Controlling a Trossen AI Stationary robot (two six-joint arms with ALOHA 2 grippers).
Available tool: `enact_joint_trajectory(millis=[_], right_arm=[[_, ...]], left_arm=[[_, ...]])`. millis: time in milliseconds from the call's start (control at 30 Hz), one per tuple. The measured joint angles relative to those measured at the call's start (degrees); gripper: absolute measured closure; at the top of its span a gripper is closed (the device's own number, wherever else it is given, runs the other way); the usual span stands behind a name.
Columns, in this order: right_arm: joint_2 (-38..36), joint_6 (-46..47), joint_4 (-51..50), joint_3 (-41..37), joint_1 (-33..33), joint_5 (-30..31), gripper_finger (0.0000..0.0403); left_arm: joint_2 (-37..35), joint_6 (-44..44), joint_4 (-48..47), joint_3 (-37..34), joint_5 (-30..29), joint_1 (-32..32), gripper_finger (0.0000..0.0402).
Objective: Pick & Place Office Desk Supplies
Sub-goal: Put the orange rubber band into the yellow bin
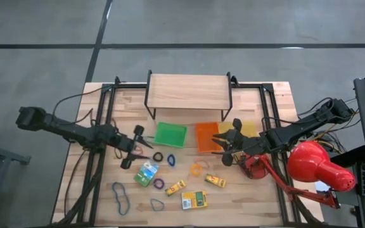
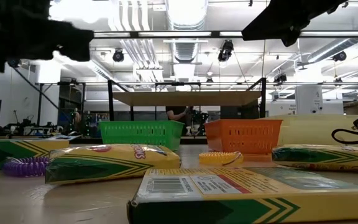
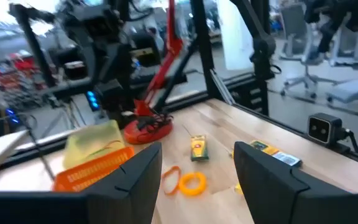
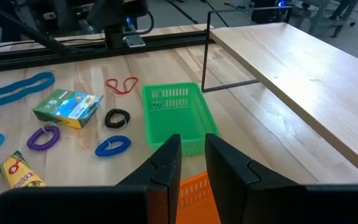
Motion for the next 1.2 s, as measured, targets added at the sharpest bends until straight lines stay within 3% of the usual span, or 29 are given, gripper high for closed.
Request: enact_joint_trajectory(millis=[100, 300, 500, 733, 1033, 1200], right_arm=[[0.0, 0.0, 0.0, 0.0, 0.0, 0.0, 0.0335], [0.0, 0.0, 0.0, 0.0, 0.0, 0.0, 0.0335], [0.0, 0.0, 0.0, 0.0, 0.0, 0.0, 0.0335], [0.0, 0.0, 0.0, 0.0, 0.0, 0.0, 0.0335], [0.0, 0.0, 0.0, 0.1, 0.0, 0.0, 0.0335], [0.0, 0.0, 0.0, 0.1, 0.0, 0.0, 0.0335]], left_arm=[[-4.6, 0.1, 0.6, -4.0, -1.2, 0.0, 0.0197], [-12.3, 0.2, -6.3, -4.1, -2.7, 0.2, 0.0197], [-14.6, 0.9, -9.4, -4.1, -2.8, 0.2, 0.0197], [-17.8, 5.8, -9.0, -4.1, -3.7, 0.2, 0.0197], [-27.5, 18.5, -23.7, -4.1, -4.7, 0.1, 0.0197], [-31.5, 24.1, -25.3, -4.1, -0.8, 0.1, 0.0197]])
